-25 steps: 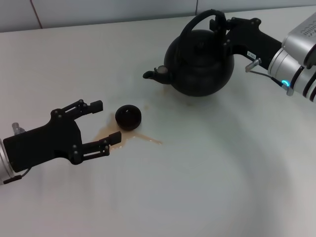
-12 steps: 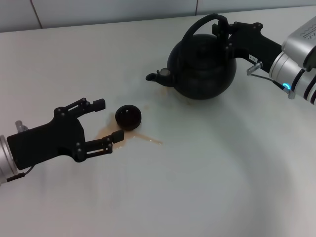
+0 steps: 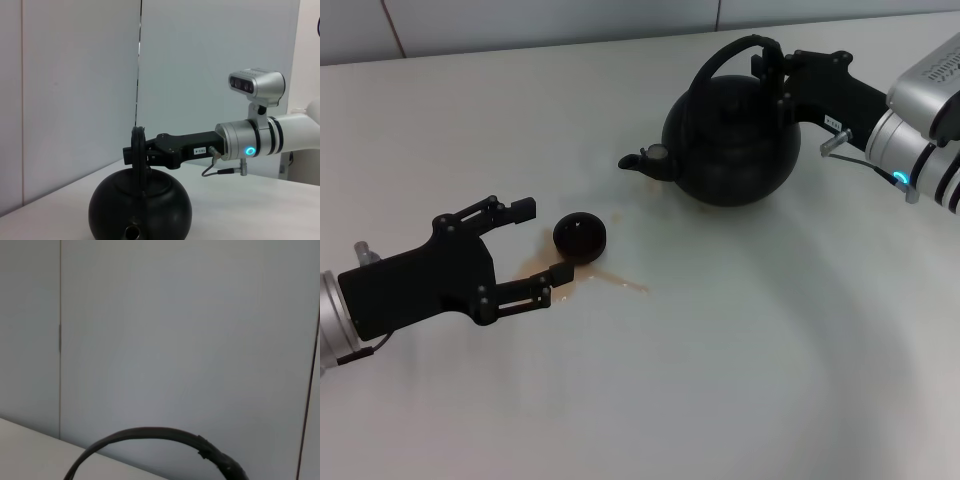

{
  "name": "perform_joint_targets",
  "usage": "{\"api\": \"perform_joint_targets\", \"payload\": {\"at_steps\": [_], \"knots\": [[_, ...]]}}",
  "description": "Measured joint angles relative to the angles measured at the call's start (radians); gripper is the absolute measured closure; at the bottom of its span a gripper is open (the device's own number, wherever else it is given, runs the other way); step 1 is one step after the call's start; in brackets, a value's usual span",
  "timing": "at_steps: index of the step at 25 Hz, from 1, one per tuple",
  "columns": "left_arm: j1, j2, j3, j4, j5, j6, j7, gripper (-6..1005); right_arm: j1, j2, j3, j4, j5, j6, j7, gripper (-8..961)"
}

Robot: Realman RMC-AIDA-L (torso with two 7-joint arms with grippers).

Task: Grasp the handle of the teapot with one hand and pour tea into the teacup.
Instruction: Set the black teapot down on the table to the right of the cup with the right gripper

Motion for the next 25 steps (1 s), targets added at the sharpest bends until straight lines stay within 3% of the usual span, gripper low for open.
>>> {"api": "perform_joint_targets", "payload": {"at_steps": [25], "knots": [[-0.004, 0.001, 0.001, 0.009, 0.000, -0.004, -0.002, 136, -0.011, -0.001, 0.008, 0.003, -0.009, 0.003, 0.007, 737]]}}
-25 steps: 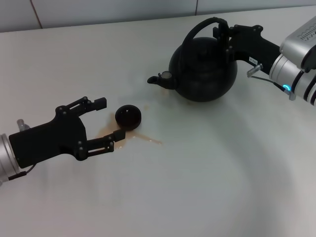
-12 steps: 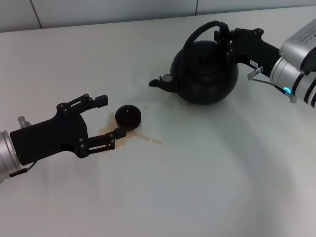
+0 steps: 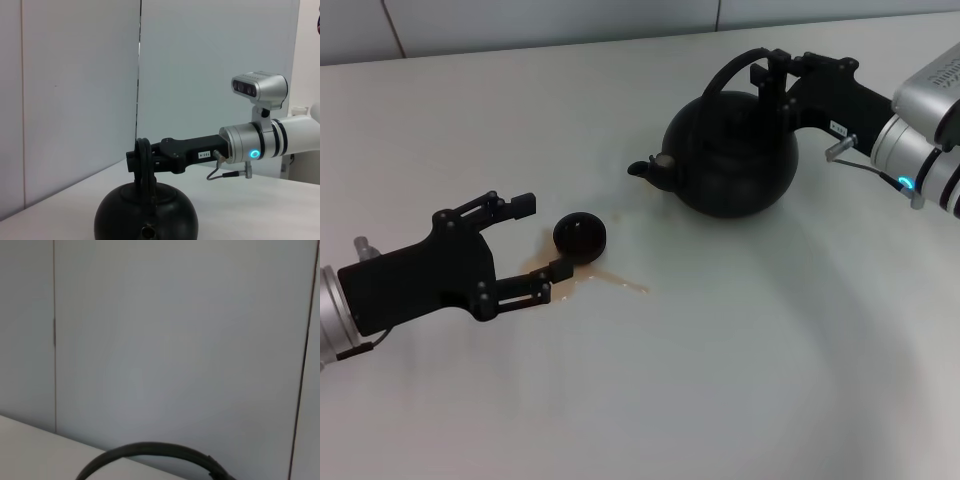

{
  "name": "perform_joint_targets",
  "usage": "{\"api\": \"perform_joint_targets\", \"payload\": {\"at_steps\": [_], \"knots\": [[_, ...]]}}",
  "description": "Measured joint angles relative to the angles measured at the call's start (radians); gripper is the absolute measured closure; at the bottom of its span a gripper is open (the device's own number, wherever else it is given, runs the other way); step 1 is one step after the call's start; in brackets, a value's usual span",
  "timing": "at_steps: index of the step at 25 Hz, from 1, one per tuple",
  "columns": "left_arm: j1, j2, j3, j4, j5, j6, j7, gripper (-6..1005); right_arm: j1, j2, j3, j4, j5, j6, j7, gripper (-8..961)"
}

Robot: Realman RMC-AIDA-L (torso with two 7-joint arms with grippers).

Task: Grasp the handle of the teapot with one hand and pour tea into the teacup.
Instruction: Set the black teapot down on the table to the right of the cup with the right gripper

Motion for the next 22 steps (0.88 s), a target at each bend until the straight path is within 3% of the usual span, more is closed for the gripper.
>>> {"api": "perform_joint_targets", "payload": {"at_steps": [4, 15, 22], "knots": [[0.005, 0.002, 0.000, 0.000, 0.000, 0.000, 0.000, 136, -0.001, 0.002, 0.000, -0.003, 0.001, -0.016, 0.001, 730], [0.007, 0.003, 0.000, 0.000, 0.000, 0.003, 0.000, 136, -0.019, 0.003, 0.003, -0.007, 0.002, -0.075, 0.006, 313], [0.008, 0.002, -0.002, 0.000, 0.000, 0.004, 0.002, 136, -0.076, 0.006, 0.003, -0.053, 0.003, -0.096, 0.004, 313]]}}
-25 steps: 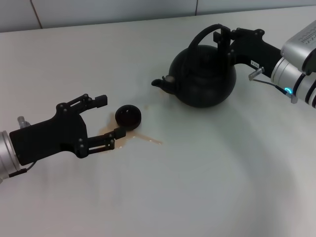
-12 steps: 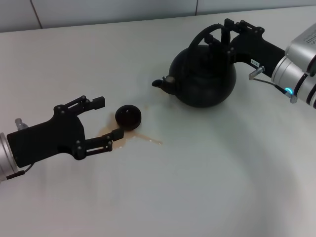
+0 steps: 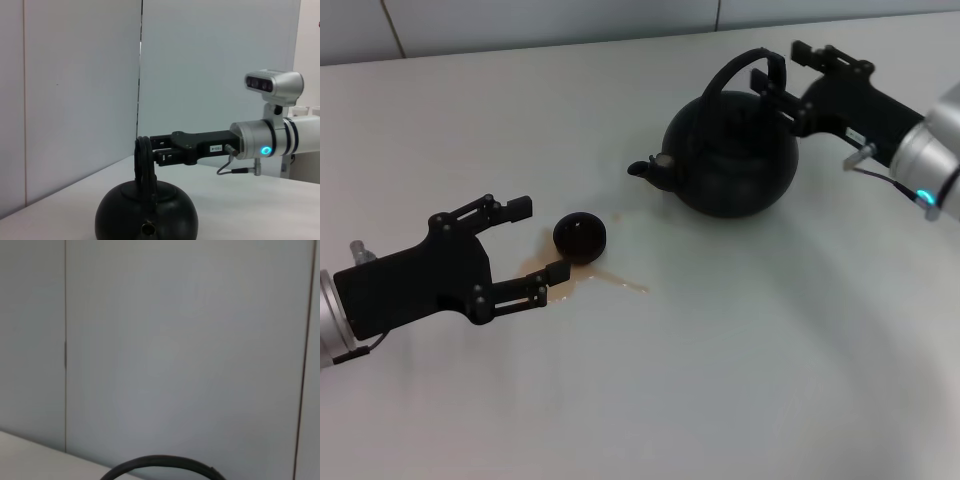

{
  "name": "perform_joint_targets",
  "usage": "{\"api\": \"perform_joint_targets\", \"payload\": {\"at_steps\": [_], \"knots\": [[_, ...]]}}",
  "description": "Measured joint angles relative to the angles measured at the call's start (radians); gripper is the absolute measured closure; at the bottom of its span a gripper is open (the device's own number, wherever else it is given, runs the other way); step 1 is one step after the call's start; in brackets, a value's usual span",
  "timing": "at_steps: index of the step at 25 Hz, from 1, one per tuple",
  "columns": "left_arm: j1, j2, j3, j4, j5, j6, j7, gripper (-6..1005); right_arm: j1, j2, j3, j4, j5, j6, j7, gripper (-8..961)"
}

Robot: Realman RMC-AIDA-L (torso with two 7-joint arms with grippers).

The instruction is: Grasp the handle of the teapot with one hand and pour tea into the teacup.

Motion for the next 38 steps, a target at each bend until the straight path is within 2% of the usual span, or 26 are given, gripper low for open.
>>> {"api": "perform_joint_targets", "payload": {"at_steps": [5, 14, 20, 23, 28, 32, 38], "knots": [[0.007, -0.001, -0.002, 0.000, 0.000, 0.001, 0.000, 136, -0.057, 0.000, 0.008, -0.024, 0.000, -0.070, 0.000, 313], [0.009, -0.005, 0.002, 0.001, 0.000, 0.006, 0.000, 136, -0.098, -0.005, 0.015, -0.028, -0.025, -0.198, 0.000, 313], [0.020, -0.002, 0.003, 0.003, 0.000, 0.039, -0.001, 136, -0.106, -0.038, 0.020, -0.070, -0.282, -0.359, 0.066, 313], [0.030, 0.001, 0.002, 0.013, 0.000, 0.068, -0.002, 136, -0.108, -0.066, 0.024, -0.091, -0.371, -0.486, 0.125, 313], [0.061, 0.000, 0.002, 0.058, 0.000, 0.121, -0.013, 136, -0.106, -0.109, 0.028, -0.101, -0.445, -0.617, 0.201, 313], [0.075, -0.001, 0.004, 0.075, 0.000, 0.133, -0.024, 136, -0.093, -0.118, 0.037, -0.108, -0.498, -0.644, 0.239, 313], [0.073, 0.000, 0.003, 0.075, 0.000, 0.125, -0.028, 136, -0.083, -0.111, 0.038, -0.112, -0.504, -0.642, 0.245, 313]]}}
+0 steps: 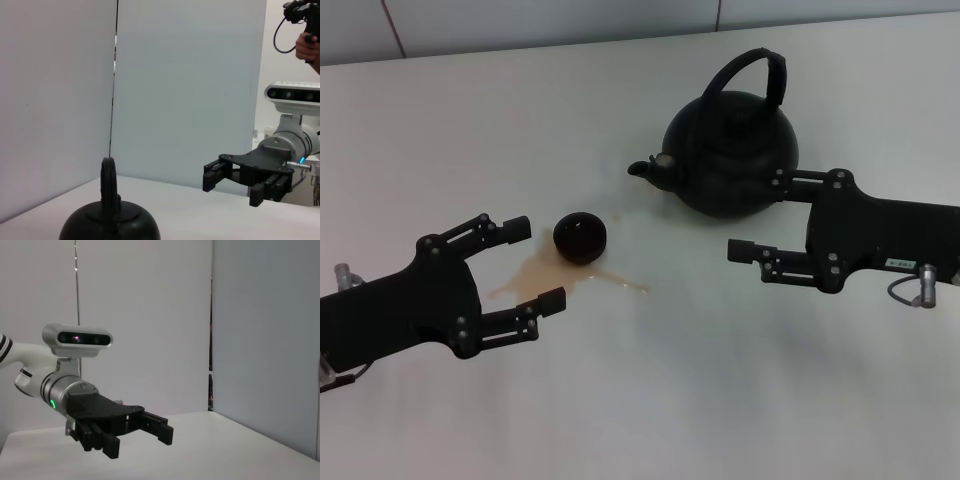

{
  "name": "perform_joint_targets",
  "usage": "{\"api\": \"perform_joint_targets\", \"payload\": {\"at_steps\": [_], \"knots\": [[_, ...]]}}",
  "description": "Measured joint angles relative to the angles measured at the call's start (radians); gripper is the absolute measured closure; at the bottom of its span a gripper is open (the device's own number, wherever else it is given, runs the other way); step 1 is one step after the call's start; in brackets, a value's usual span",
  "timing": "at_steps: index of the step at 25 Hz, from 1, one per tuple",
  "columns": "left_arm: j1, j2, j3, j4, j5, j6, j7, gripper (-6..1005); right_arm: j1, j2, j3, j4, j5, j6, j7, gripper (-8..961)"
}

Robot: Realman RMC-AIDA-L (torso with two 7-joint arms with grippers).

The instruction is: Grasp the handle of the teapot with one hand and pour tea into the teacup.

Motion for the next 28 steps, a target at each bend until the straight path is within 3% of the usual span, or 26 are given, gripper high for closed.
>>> {"api": "perform_joint_targets", "payload": {"at_steps": [28], "knots": [[0.003, 0.005, -0.001, 0.001, 0.000, -0.005, 0.000, 136, 0.012, 0.013, 0.000, -0.006, -0.002, 0.012, 0.002, 313]]}}
